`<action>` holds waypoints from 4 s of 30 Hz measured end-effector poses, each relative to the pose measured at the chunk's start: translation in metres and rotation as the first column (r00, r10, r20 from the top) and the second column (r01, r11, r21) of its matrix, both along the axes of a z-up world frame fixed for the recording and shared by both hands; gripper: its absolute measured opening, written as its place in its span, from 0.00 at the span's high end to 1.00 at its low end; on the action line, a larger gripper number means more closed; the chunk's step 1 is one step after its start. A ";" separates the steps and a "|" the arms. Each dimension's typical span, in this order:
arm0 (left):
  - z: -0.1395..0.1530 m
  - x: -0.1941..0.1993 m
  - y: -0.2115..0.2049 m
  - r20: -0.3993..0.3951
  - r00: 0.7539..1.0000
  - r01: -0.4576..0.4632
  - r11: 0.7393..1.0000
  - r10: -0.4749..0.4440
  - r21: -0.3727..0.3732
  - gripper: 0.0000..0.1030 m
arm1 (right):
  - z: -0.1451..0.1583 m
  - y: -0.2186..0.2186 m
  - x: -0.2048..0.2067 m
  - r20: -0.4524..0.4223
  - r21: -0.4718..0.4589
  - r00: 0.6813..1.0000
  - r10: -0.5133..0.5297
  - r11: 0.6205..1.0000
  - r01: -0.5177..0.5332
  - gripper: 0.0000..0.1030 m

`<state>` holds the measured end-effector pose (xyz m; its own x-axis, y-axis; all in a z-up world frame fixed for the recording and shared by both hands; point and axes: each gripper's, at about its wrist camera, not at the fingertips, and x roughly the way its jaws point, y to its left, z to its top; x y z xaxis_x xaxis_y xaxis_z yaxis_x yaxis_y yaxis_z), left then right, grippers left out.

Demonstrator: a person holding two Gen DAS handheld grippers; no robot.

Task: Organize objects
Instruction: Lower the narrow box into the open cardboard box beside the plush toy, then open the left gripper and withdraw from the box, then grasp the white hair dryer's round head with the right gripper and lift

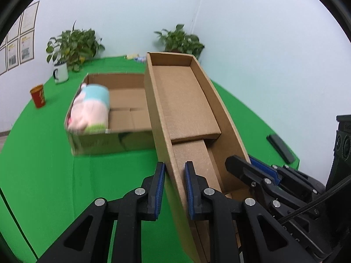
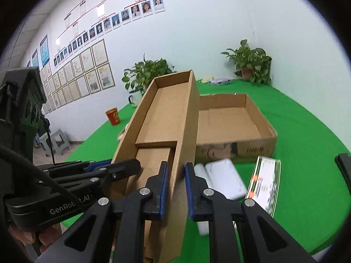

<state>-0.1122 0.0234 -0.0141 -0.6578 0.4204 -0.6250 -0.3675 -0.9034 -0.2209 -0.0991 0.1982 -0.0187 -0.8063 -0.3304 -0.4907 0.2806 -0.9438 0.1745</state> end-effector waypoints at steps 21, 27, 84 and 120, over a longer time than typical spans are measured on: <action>0.078 -0.159 -0.005 -0.033 0.997 -0.072 0.997 0.070 -0.040 0.85 | 0.038 -0.017 -0.154 0.019 -0.031 0.998 0.068 0.997 -0.067 0.88; 0.050 -0.228 -0.008 0.040 0.992 -0.117 0.987 0.122 -0.108 0.85 | 0.007 -0.031 -0.216 0.106 -0.065 0.989 0.101 0.993 -0.094 0.88; -0.099 -0.089 0.008 0.302 0.952 -0.084 0.989 0.044 0.121 0.09 | -0.102 -0.016 0.004 0.172 0.196 0.976 0.136 0.966 -0.170 0.13; -0.030 -0.074 0.052 0.191 0.949 0.215 0.959 -0.249 0.185 1.00 | -0.063 0.010 -0.006 0.169 0.091 0.984 -0.048 0.995 0.033 0.48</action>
<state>-0.1862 0.0753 -0.0438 -0.3909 0.6515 -0.6502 -0.4923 -0.7449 -0.4503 -0.1051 0.2080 -0.0821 -0.7202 -0.2486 -0.6476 0.2148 -0.9676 0.1326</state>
